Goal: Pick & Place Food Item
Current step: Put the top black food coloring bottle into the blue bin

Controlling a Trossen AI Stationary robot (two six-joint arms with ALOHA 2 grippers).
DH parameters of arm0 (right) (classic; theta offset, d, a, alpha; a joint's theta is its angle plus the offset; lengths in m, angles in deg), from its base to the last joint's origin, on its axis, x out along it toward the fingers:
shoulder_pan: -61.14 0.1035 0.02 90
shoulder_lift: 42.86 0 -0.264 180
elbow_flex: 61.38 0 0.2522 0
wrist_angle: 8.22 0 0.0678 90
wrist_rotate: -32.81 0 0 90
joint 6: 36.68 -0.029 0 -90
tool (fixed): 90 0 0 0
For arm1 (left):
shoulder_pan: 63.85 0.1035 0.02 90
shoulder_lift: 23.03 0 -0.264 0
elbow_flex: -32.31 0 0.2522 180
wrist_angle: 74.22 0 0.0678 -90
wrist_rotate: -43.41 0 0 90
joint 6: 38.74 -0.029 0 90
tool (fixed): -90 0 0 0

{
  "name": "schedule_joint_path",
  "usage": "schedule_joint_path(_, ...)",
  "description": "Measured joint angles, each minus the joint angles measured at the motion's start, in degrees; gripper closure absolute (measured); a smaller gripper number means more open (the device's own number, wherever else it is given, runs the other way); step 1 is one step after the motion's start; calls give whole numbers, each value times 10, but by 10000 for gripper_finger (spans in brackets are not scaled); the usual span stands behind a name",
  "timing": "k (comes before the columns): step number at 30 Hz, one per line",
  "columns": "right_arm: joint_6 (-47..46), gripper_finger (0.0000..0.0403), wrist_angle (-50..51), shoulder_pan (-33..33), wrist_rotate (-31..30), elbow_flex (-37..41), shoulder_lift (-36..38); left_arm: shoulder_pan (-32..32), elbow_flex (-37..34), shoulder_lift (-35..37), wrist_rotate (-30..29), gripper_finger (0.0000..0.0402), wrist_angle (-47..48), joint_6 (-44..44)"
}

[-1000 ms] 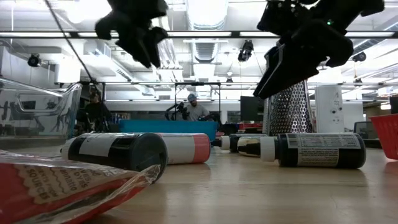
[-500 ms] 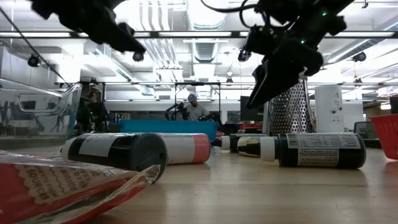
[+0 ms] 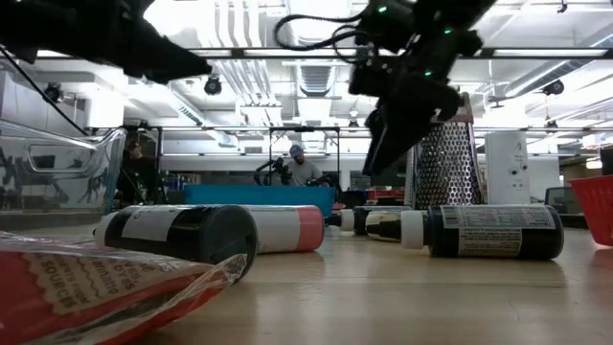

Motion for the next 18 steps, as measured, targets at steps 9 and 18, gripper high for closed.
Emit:
schedule_joint_path(9, 52, 177, 75, -4, 6, -115, -121, -13, -3, 1, -56, 213, -5, -15)
schedule_joint_path(18, 73, 177, 113, -7, 34, -167, -173, -14, -9, 10, -98, 213, -2, -33)
